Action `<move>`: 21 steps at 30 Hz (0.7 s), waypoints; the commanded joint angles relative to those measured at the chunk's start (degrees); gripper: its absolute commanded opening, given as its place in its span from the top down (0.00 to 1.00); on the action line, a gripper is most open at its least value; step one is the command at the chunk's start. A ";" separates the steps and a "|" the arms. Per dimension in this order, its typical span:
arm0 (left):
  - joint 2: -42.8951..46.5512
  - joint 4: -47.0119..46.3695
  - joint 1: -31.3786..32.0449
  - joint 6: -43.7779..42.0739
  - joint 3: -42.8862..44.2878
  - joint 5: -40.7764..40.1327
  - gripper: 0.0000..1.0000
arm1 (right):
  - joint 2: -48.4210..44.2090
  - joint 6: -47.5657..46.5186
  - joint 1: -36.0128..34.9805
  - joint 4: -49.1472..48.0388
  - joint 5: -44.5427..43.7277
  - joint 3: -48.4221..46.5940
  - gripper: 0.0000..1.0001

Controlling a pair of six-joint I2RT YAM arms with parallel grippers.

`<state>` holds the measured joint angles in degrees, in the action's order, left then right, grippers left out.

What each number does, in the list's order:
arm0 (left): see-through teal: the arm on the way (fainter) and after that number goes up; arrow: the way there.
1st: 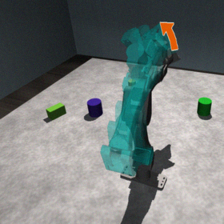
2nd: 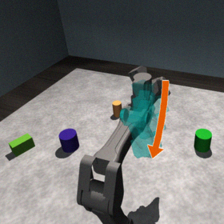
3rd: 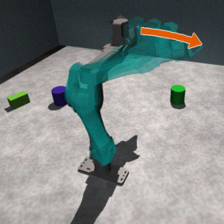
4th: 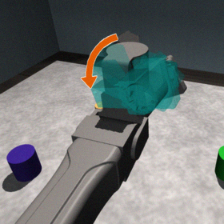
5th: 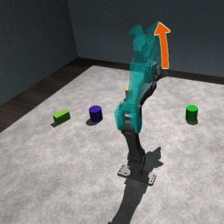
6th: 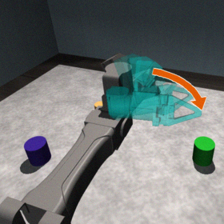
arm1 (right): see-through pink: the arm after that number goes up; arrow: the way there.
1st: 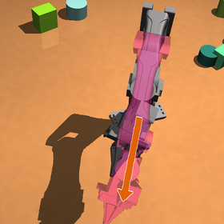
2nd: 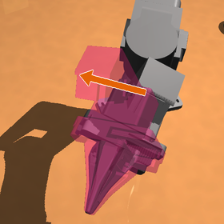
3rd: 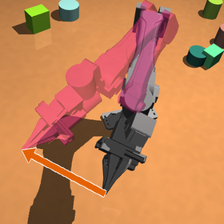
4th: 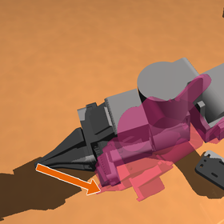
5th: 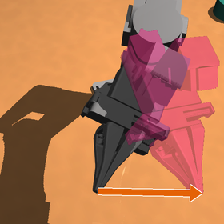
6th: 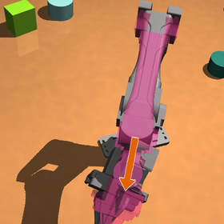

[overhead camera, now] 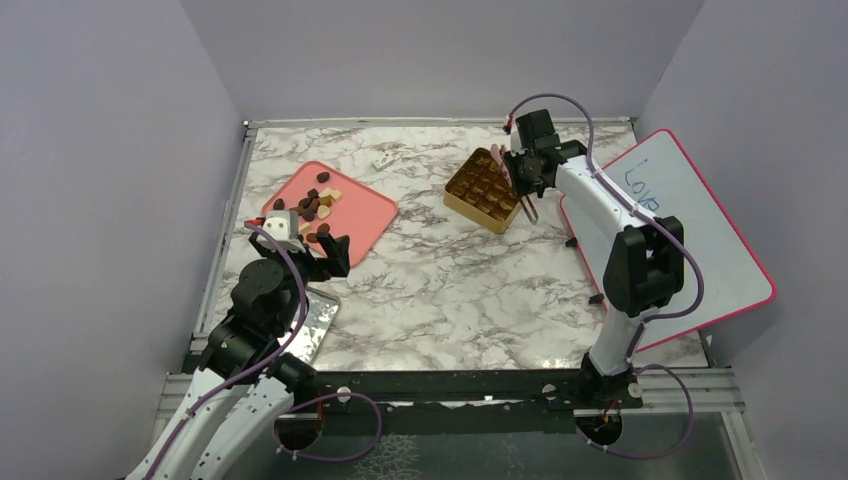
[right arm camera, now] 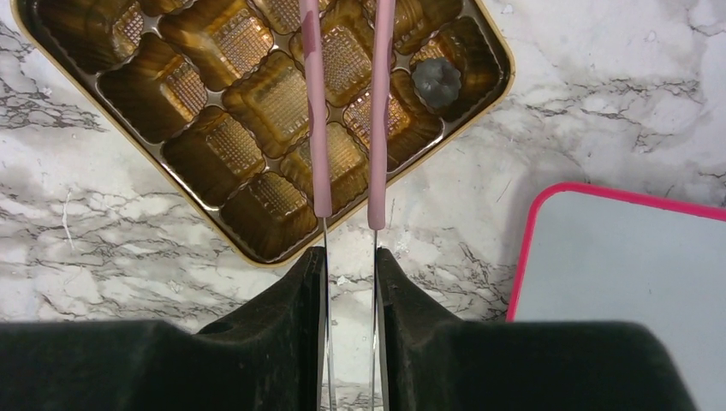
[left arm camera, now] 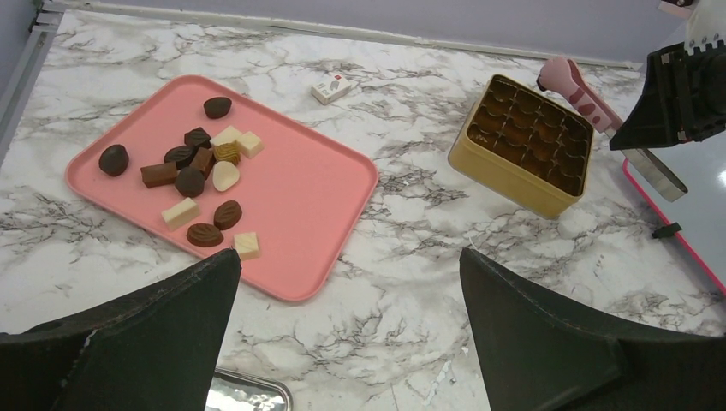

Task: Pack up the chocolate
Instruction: Place the fake chocolate in the packing box.

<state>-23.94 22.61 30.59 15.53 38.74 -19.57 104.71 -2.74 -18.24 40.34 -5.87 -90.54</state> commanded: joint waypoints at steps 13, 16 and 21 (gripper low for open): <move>-0.04 -0.64 -0.17 -0.50 -0.37 1.44 0.01 | 4.13 0.79 0.79 -1.31 -1.12 -1.05 0.66; -0.14 -0.64 -0.18 -0.36 -0.41 1.47 0.01 | 3.72 0.88 0.83 -1.54 -0.93 -0.95 0.63; -0.39 -0.39 -0.11 0.65 -0.17 1.92 0.01 | 2.28 1.01 0.84 -1.25 -0.33 -0.50 0.62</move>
<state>-23.97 22.61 30.59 15.46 38.54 -19.44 108.55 -2.37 -17.87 40.12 -5.89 -90.54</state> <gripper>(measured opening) 0.991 0.382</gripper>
